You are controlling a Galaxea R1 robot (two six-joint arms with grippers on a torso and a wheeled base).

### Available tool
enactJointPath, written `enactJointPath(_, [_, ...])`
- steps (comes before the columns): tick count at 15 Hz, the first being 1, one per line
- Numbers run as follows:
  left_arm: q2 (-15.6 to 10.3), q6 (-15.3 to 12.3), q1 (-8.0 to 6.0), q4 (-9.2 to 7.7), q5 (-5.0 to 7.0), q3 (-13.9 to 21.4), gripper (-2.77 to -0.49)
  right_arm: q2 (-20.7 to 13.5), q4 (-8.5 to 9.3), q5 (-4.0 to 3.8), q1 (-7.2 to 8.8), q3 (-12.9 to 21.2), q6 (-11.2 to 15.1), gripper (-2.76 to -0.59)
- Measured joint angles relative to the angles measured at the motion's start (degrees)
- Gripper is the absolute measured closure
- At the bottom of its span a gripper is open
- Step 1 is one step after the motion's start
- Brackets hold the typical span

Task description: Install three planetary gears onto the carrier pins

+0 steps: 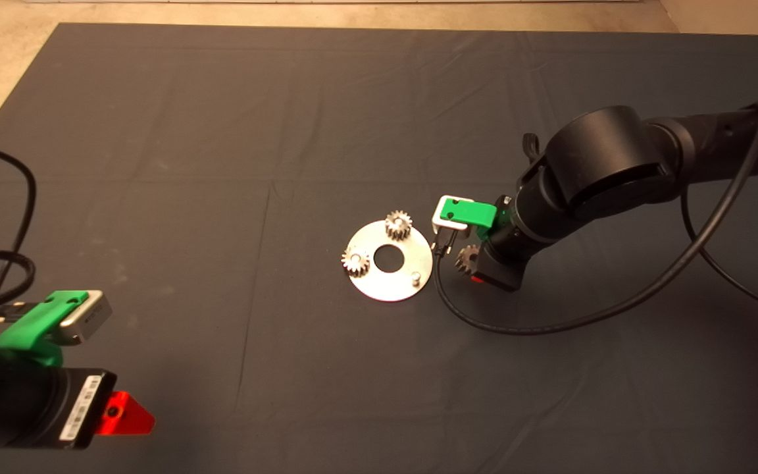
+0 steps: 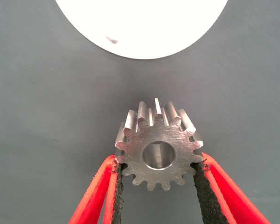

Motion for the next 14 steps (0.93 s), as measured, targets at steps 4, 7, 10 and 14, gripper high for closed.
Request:
enactJointPath(4, [0.0,0.0,0.0,0.0,0.0,0.0,-2.46,1.6,1.25,-0.05,0.76,-0.6,1.3,-0.94])
enactJointPath(7, [0.0,0.0,0.0,0.0,0.0,0.0,-2.46,3.5,1.74,-0.05,0.74,-1.6,2.0,-0.94])
enactJointPath(10, [0.0,0.0,0.0,0.0,0.0,0.0,-2.46,5.8,2.51,-0.02,0.74,-3.5,2.5,-0.94])
enactJointPath(14, [0.0,0.0,0.0,0.0,0.0,0.0,-2.46,7.9,2.6,0.02,0.74,-5.9,2.6,-0.94])
